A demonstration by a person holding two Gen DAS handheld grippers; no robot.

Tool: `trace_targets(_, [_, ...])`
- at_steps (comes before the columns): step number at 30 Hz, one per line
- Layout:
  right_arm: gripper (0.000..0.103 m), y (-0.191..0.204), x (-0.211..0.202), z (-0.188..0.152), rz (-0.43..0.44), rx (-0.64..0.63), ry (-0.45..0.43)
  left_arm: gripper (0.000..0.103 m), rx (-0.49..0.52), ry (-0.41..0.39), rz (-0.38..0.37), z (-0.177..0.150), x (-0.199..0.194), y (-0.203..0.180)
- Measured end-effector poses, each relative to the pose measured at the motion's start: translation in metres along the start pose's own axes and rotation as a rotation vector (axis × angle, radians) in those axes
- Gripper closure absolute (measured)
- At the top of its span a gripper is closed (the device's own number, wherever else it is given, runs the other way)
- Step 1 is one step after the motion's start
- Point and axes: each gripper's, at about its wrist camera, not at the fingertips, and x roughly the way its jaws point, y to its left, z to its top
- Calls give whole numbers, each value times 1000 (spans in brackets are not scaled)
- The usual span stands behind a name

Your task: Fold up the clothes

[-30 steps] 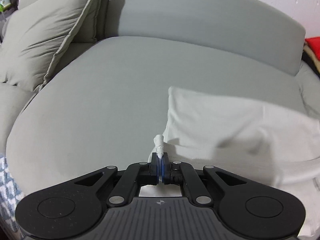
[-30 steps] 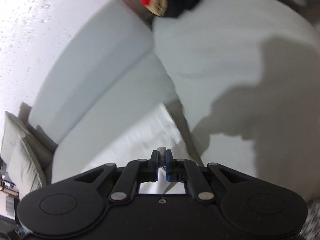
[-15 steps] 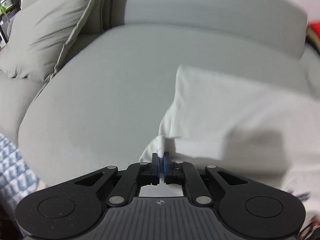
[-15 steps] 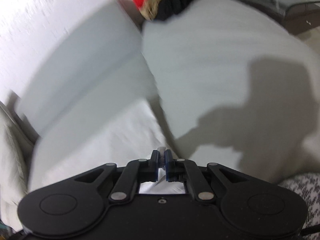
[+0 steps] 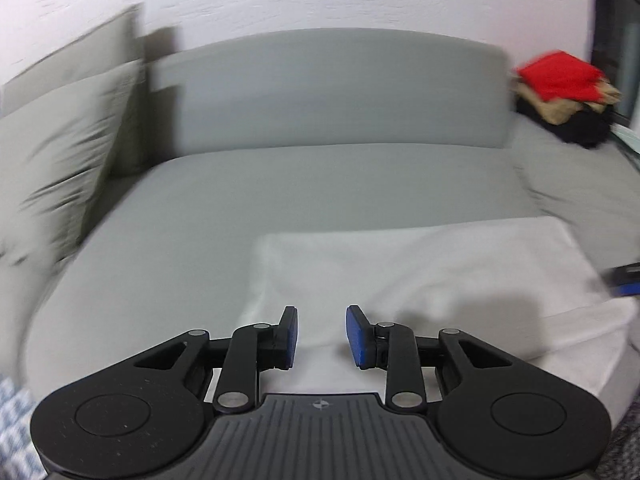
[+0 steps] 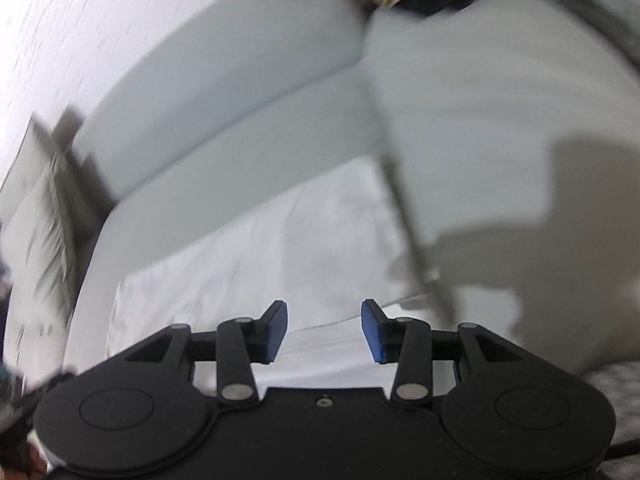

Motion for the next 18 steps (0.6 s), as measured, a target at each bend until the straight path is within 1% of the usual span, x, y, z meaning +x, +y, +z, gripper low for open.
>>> trace_targets(1, [66, 6, 12, 3, 0, -9, 24, 73, 26, 29, -27, 5, 14, -9])
trace_targets(2, [74, 12, 20, 3, -1, -14, 47, 73, 56, 68, -34, 9, 31, -17])
trace_targets(3, [79, 21, 22, -2, -5, -11, 65, 73, 89, 107, -26, 12, 48, -24])
trace_targets(4, [86, 24, 32, 2, -17, -9, 82, 73, 113, 138, -14, 13, 63, -29])
trace_targets(5, [87, 28, 38, 3, -39, -15, 93, 73, 136, 168, -4, 13, 78, -33])
trace_targets(6, [87, 29, 44, 3, -71, -27, 95, 73, 139, 199, -8, 10, 85, -34])
trace_targets(8, [87, 32, 52, 2, -133, -58, 124, 77, 143, 262, -18, 5, 99, -34])
trace_targets(9, [87, 32, 55, 0, -154, -72, 149, 80, 136, 287, -55, 2, 97, -31])
trace_targets(10, [87, 29, 55, -3, -147, -78, 181, 86, 159, 308, -113, -3, 88, -30])
trace_targets(11, [87, 27, 53, -7, -133, -83, 221, 88, 182, 330, -170, -8, 78, -28])
trace_targets(12, [86, 25, 46, -12, -98, -87, 280, 89, 211, 347, -234, -17, 63, -25])
trace_targets(13, [87, 24, 38, -18, -63, -91, 331, 89, 237, 335, -285, -28, 46, -18])
trace_targets(14, [87, 20, 25, -27, -25, -96, 360, 87, 259, 319, -327, -38, 28, -10])
trace_targets(15, [87, 17, 12, -36, 14, -101, 390, 86, 260, 303, -361, -48, 12, -1])
trace_targets(16, [86, 13, -1, -44, 40, -110, 403, 82, 232, 286, -358, -54, 1, 7])
trace_targets(18, [84, 5, -27, -51, 41, -125, 344, 81, 177, 250, -353, -67, -22, 24])
